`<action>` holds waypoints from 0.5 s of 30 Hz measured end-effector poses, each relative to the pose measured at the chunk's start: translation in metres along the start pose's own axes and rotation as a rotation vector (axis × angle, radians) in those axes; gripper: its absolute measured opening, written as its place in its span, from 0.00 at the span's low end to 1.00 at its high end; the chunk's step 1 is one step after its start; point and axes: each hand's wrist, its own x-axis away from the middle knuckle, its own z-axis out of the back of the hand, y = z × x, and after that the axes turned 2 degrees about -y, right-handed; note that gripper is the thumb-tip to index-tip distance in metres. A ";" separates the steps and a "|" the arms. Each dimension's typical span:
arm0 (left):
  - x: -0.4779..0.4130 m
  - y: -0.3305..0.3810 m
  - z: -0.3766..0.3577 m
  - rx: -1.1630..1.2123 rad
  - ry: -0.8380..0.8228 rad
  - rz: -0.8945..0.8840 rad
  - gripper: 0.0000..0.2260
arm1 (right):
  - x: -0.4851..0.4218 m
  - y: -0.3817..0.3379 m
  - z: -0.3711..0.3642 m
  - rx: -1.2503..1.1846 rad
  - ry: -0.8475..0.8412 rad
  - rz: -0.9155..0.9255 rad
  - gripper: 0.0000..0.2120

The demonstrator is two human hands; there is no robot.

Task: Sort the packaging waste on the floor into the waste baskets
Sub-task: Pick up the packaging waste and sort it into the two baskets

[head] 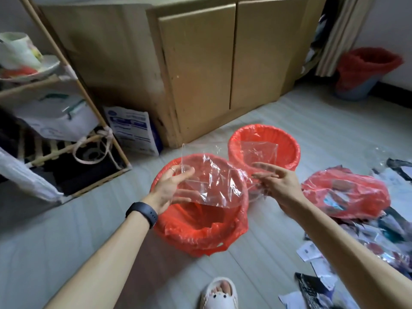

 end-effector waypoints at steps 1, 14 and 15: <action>-0.002 -0.002 0.000 -0.074 0.024 -0.035 0.15 | -0.002 0.001 -0.003 0.005 0.000 -0.007 0.22; -0.032 -0.024 -0.045 -0.576 0.140 -0.471 0.22 | -0.022 0.014 -0.079 0.524 -0.164 0.266 0.11; -0.031 -0.023 -0.043 -0.524 0.041 -0.431 0.24 | -0.023 0.010 -0.079 0.352 -0.219 0.137 0.09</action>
